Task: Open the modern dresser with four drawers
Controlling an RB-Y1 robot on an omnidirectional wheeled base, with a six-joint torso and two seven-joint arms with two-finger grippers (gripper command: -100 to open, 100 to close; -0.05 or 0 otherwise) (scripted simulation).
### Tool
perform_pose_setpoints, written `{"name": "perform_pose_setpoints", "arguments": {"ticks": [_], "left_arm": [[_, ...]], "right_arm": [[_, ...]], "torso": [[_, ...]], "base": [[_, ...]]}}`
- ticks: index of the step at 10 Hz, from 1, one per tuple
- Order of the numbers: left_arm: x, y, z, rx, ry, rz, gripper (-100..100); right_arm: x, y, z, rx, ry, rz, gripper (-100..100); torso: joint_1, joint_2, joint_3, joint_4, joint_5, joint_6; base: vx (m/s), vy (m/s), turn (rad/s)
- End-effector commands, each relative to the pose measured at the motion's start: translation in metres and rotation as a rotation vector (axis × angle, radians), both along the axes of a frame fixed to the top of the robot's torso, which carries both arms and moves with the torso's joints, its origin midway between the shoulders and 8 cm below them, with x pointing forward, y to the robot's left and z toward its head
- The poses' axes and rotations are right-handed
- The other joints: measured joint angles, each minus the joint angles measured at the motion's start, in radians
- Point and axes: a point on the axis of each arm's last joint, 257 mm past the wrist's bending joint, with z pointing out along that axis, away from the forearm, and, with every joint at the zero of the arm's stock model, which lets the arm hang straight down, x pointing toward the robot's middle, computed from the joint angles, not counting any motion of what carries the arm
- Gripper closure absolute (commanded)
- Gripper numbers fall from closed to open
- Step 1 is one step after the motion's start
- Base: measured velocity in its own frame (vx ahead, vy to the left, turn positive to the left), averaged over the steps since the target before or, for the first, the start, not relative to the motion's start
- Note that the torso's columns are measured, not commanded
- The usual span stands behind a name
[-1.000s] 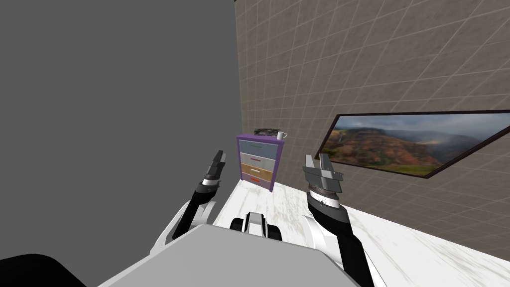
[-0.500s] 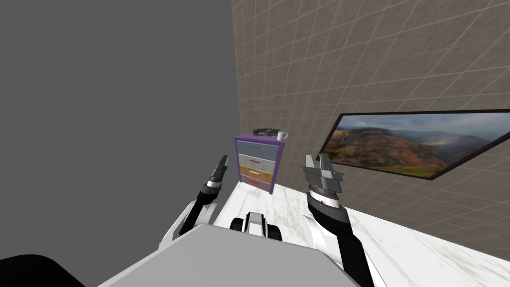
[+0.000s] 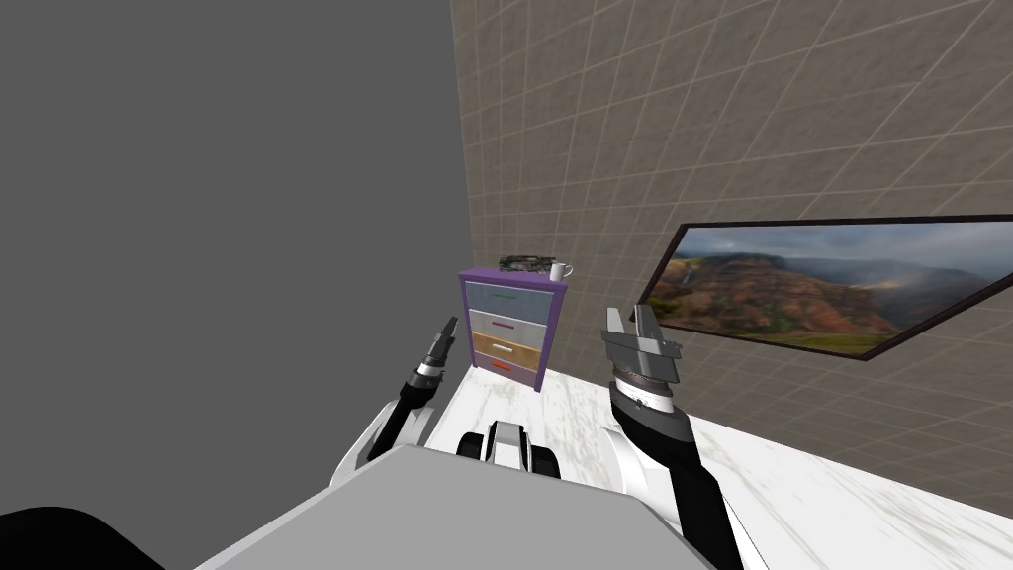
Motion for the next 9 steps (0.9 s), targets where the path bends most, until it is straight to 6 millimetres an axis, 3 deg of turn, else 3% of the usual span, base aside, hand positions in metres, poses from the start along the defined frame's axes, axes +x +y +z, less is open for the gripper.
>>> {"name": "perform_pose_setpoints", "arguments": {"ticks": [1, 9], "left_arm": [[0.005, 0.000, -0.025, 0.009, 0.039, 0.001, -100], [0.017, 0.003, -0.094, 0.032, 0.144, 0.003, -100]], "right_arm": [[0.000, 0.000, 0.000, 0.000, 0.000, 0.000, 0], [0.000, 0.000, 0.000, 0.000, 0.000, 0.000, 0]], "torso": [[-0.001, 0.002, 0.001, 0.000, 0.000, 0.000], [-0.001, 0.001, 0.001, 0.000, 0.000, 0.000]], "base": [[0.078, 0.003, -0.023], [0.090, 0.003, -0.030]]}}
